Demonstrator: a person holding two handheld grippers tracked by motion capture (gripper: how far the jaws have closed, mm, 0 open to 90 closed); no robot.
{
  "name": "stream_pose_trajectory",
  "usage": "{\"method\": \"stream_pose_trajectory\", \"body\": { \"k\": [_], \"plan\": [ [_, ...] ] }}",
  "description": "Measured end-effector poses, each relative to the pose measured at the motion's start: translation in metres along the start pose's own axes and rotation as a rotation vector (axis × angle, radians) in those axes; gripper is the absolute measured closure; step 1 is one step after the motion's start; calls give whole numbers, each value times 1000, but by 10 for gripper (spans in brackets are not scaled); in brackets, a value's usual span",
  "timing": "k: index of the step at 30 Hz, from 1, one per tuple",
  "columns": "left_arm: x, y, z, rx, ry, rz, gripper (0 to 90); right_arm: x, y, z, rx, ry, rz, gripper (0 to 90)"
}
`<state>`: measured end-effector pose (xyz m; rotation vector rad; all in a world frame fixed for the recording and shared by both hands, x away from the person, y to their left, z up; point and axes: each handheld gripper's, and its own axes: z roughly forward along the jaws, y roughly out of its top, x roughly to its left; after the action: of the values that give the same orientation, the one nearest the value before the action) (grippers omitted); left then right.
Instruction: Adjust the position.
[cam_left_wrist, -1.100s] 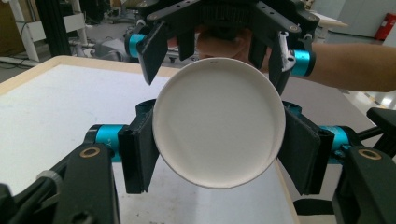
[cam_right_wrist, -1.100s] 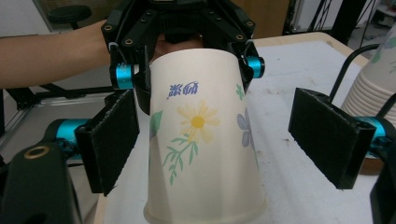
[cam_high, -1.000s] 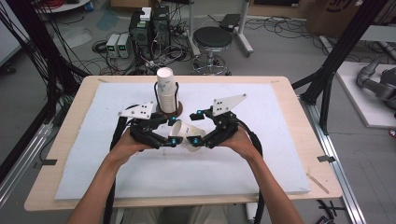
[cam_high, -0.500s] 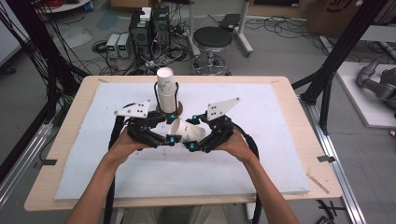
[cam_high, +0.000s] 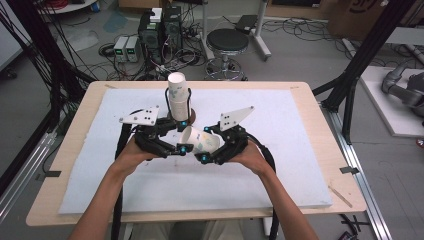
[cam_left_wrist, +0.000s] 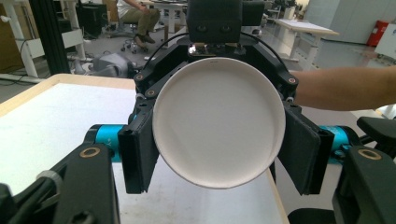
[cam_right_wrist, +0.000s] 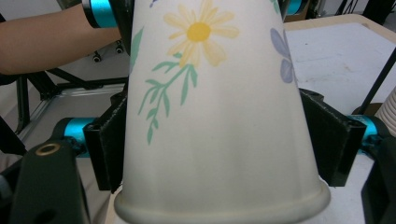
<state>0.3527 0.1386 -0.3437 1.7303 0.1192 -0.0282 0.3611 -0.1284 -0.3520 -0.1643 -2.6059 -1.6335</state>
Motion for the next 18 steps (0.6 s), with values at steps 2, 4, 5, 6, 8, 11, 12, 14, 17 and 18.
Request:
{"method": "stream_pose_trajectory", "body": {
  "k": [2, 4, 5, 6, 8, 11, 12, 14, 17, 18],
  "plan": [
    [0, 0, 0, 1, -3, 5, 357, 0, 0, 1, -4, -1, -1, 205],
    [0, 0, 0, 0, -1, 5, 357, 1, 0, 1, 1, 10, 4, 255],
    [0, 0, 0, -2, 0, -3, 358, 0, 0, 0, -2, 8, -5, 266],
    [0, 0, 0, -1, 0, -1, 358, 1, 0, 0, -2, 6, -1, 269],
    [0, 0, -1, 3, -1, 1, 359, 0, 0, -2, -10, 9, -9, 275],
    [0, 0, -1, 2, -5, -1, 360, 1, 0, -3, -14, 13, -5, 276],
    [0, 0, 0, 2, -5, 0, 360, 1, 0, -3, -14, 14, -3, 277],
    [0, 0, -1, 1, -9, 0, 362, 1, 0, -3, -10, 14, -6, 299],
    [0, 0, -1, -1, -11, 3, 367, 1, 0, -5, -21, 17, -12, 332],
    [0, 0, -1, -1, -11, 4, 367, 1, 0, -5, -20, 20, -9, 336]
  ]
}}
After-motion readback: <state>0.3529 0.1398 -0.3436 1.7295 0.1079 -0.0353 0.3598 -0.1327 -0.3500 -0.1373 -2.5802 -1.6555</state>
